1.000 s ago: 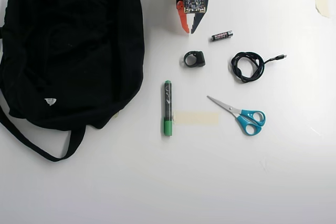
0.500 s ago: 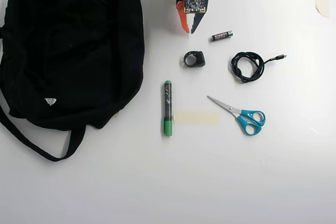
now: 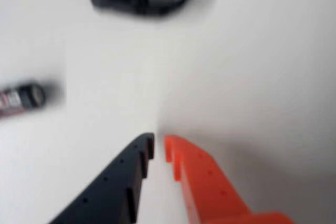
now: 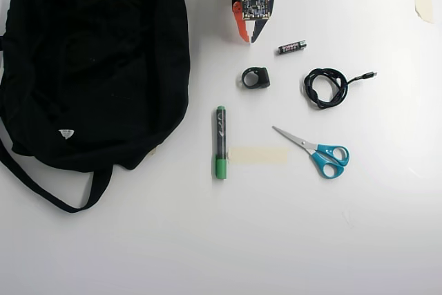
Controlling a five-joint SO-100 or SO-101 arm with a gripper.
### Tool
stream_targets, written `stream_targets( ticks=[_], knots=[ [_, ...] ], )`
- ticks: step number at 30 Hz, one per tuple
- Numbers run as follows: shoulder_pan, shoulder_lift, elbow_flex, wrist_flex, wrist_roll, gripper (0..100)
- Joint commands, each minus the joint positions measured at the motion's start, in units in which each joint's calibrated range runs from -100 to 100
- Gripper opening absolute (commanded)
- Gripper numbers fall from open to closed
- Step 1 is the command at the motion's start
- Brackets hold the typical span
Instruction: Put the green marker into the black bag
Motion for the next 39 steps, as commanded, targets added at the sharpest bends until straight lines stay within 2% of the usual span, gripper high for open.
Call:
stream_targets(
  ticks=[1, 26, 39],
  knots=[
    [-0.07, 6.39, -7.58, -0.35, -0.03, 2],
    [-0.22, 36.26, -41.0, -15.51, 0.08, 2],
    [-0.22, 52.61, -52.41, -35.58, 0.39, 2]
  ],
)
